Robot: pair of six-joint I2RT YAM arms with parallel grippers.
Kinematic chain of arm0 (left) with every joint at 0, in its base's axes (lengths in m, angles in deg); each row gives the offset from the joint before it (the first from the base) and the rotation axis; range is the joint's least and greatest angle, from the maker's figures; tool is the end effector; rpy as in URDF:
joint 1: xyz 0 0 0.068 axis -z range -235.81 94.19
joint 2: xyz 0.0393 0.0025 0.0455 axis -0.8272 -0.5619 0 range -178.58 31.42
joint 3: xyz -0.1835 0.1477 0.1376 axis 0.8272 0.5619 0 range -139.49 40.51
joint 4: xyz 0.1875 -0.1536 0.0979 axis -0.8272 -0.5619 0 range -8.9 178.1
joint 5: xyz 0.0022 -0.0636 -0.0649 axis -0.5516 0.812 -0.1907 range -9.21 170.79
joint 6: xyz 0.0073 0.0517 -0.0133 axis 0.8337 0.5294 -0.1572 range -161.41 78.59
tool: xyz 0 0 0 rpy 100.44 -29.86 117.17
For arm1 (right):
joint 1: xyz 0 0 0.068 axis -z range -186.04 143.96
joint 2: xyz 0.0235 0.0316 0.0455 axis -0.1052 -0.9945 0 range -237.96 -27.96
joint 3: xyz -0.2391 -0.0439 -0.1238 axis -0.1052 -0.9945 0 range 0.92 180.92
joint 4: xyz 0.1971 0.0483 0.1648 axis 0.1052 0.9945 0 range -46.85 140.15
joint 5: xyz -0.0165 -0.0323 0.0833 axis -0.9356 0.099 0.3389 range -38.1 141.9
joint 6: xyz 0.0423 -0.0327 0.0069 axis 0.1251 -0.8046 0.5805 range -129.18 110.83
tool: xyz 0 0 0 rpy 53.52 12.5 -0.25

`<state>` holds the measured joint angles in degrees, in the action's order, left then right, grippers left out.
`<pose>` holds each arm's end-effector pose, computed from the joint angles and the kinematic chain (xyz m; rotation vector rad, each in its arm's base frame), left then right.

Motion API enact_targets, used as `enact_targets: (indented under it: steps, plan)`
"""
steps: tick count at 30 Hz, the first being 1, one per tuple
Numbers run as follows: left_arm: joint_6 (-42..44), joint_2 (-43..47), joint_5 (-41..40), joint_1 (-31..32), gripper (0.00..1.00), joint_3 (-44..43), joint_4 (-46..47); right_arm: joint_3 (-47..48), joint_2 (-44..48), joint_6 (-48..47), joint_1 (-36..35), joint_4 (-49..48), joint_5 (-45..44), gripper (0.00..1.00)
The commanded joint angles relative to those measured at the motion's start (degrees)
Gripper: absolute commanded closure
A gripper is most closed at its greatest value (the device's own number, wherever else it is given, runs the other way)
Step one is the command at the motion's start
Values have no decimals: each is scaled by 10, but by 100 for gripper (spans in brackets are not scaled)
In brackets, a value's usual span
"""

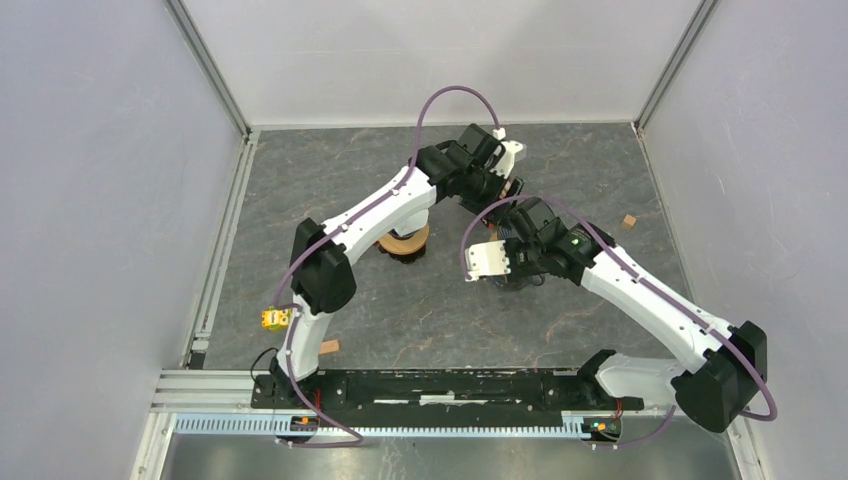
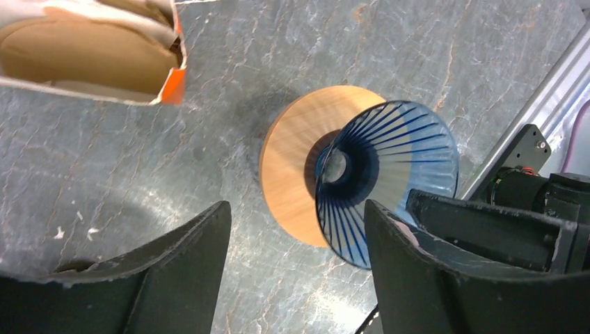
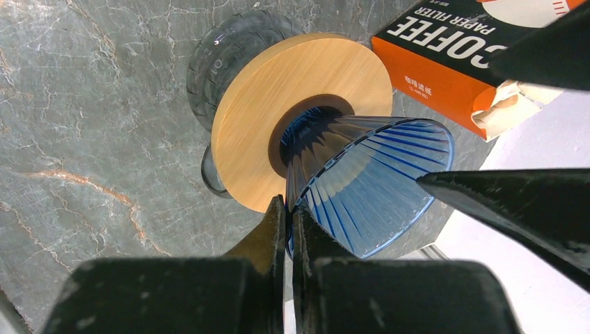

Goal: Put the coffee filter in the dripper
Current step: Place the coffee dripper in the dripper holder.

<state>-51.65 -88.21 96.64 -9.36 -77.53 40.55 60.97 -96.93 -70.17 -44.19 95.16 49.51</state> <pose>0.3153 -0.3458 0.3143 0.9132 2.3698 -0.7594 0.1817 0.1407 0.2854 -2.0048 1.7269 -0.1901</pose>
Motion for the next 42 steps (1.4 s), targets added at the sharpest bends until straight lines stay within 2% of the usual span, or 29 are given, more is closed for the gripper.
enact_targets:
  steps: [1,9,16,20,33,42]
  plan:
    - [26,-35,36,3,27,-62,-6,-15,9,-14,-1,-2,14,100]
    - [27,-89,58,11,50,-112,-24,-25,8,-15,0,-3,13,100]
    - [41,-87,63,13,77,-98,-24,-31,2,-17,-1,2,17,100]
    - [52,-83,66,16,97,-80,-24,-35,-1,-17,-1,10,18,100]
    - [65,-30,39,32,98,78,66,-47,-20,-14,-3,23,22,100]
    - [65,-44,32,36,98,94,68,-76,-34,-18,-3,3,23,100]
